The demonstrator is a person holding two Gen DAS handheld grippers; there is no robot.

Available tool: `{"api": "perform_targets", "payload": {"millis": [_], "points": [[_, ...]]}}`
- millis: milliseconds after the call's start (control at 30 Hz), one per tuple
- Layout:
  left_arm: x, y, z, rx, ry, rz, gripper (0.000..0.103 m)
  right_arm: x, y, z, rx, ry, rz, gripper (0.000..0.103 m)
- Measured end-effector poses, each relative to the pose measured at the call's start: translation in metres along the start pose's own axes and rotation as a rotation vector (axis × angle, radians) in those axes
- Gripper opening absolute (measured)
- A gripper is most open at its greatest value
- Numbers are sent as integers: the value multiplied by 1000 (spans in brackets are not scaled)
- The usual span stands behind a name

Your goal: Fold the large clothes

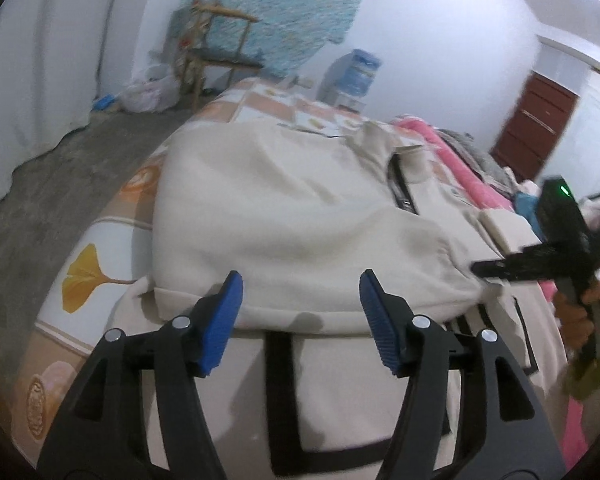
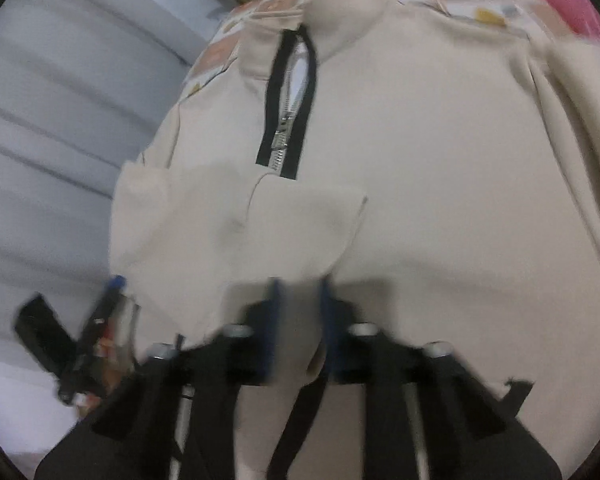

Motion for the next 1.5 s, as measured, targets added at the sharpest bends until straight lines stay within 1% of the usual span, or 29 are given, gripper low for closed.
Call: {"api": "perform_targets", "payload": {"millis": [67, 100, 167, 200, 267, 300, 333, 400, 467, 500, 567, 600, 667, 733, 800, 867, 900, 967, 1000, 1033, 1067, 1133, 1167, 1200, 1267, 1367, 1433, 1467, 1500], "points": [[3, -4, 2, 14, 22, 2, 61, -6, -1, -11, 7, -40, 12, 6], [4, -5, 2, 13, 31, -3, 63, -13, -6, -21, 1, -65, 40, 5], [5, -5, 0, 3, 40, -11, 63, -27, -29, -36, -33, -100, 133, 5], [5, -4, -2, -8, 39, -13, 62, -37, -52, -46, -69, -118, 220, 5], [5, -5, -7, -18, 23, -12, 63, -43, -83, -53, -89, -135, 326, 5], [4, -5, -10, -27, 12, -10, 63, -45, -104, -54, -90, -138, 397, 5], [3, -5, -13, -39, 2, -9, 62, -45, -119, -51, -83, -134, 441, 5], [2, -1, -17, -75, -9, -19, 62, -39, -143, -34, -69, -98, 498, 5], [2, 7, -20, -131, -14, -46, 62, -35, -140, -12, -61, -34, 470, 5], [1, 10, -22, -150, -23, -60, 62, -28, -131, 3, -42, 8, 430, 5], [-1, 12, -25, -151, -46, -60, 62, -17, -112, 24, -13, 61, 371, 5], [-3, 12, -25, -157, -44, -62, 62, -14, -105, 32, -4, 84, 361, 5], [-4, 15, -23, -179, -37, -70, 62, -11, -108, 38, -17, 101, 382, 5], [-6, 16, -22, -189, -35, -74, 62, -13, -120, 34, -34, 87, 427, 5], [-6, 17, -22, -189, -37, -74, 62, -16, -130, 31, -18, 68, 440, 5], [-7, 17, -22, -189, -39, -71, 62, -20, -127, 40, 39, 60, 403, 5], [-7, 17, -22, -189, -41, -69, 62, -22, -121, 48, 84, 68, 368, 5], [-5, 17, -22, -191, -42, -70, 62, -20, -116, 58, 250, 52, 339, 6], [-5, 17, -22, -191, -40, -71, 62, -21, -115, 60, 357, 19, 338, 8], [-5, 17, -21, -190, -37, -73, 62, -20, -117, 58, 398, 4, 347, 8], [-5, 16, -22, -189, -35, -75, 62, -17, -120, 56, 392, -5, 361, 8], [-4, 17, -22, -186, -34, -78, 62, -17, -122, 52, 344, -17, 367, 12], [-4, 17, -22, -187, -37, -76, 62, -16, -121, 48, 340, -33, 362, 17], [-4, 17, -22, -189, -35, -75, 62, -16, -114, 40, 347, -70, 340, 23], [-4, 16, -23, -192, -35, -72, 62, -11, -106, 30, 345, -119, 305, 28], [-4, 17, -23, -194, -37, -71, 62, -5, -82, 23, 316, -182, 221, 31], [-4, 16, -24, -183, -47, -77, 62, -1, -61, 29, 320, -188, 150, 33], [-3, 16, -24, -178, -54, -83, 62, 0, -52, 37, 352, -168, 118, 34], [-4, 14, -26, -172, -63, -98, 62, 1, -49, 41, 369, -145, 109, 34]]}}
Point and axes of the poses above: each gripper's, at about its wrist camera, not at the fingertips, and y roughly the way its jaws point, z to its right, x to its underside, the point moved 1 cm from there along y, roughly the way its jaws point, and after that the axes turned 15 degrees about -x, right-handed, at the moved point
